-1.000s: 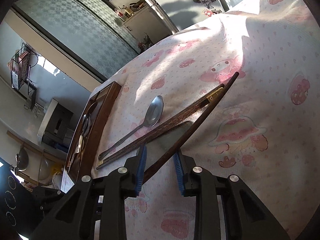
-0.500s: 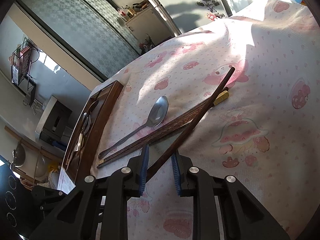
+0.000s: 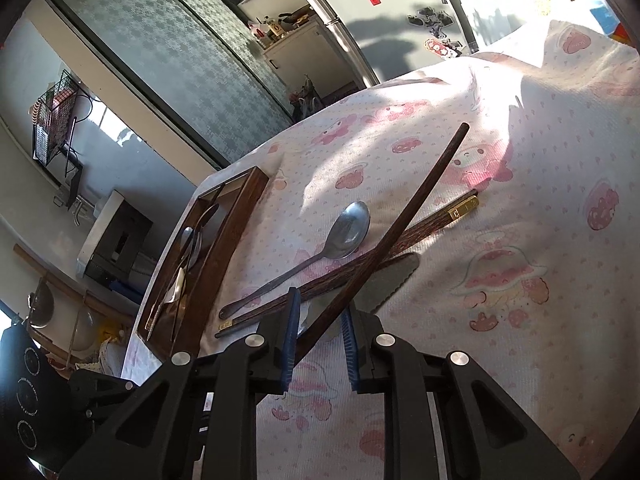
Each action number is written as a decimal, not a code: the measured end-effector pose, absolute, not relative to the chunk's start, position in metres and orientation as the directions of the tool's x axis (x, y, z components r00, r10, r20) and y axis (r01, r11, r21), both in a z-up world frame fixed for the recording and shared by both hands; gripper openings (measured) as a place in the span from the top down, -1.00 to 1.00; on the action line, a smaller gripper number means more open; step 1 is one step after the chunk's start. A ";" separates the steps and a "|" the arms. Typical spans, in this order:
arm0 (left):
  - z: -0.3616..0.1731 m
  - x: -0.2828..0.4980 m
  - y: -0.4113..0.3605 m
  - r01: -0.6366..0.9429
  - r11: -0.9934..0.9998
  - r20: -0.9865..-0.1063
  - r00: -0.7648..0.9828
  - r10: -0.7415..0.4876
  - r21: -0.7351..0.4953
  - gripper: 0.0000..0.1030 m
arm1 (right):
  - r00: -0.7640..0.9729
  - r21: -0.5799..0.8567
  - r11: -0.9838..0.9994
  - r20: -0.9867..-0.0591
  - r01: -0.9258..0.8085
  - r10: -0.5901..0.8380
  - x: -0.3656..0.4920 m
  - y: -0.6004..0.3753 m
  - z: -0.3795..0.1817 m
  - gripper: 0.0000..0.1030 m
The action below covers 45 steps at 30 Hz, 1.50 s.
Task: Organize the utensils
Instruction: 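Carry the chopstick into the tray and open the left tool, then move the open left tool back to the remaining chopsticks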
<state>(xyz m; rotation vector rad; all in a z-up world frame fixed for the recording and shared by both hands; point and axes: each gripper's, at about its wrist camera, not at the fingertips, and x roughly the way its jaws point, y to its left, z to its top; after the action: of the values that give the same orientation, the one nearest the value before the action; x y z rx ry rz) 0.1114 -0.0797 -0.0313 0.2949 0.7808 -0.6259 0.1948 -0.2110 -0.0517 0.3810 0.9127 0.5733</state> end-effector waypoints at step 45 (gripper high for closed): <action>-0.021 0.132 0.110 0.247 0.963 -0.680 0.725 -0.109 0.109 -0.16 | 0.432 0.433 0.755 -0.632 -0.492 0.643 0.225 -0.089 -0.004 0.16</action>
<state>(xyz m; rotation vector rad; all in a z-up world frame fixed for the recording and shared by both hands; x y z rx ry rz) 0.1318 0.1101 -0.0211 0.1981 0.7353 -0.1976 0.2250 -0.0886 -0.0035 0.1939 0.8719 0.7131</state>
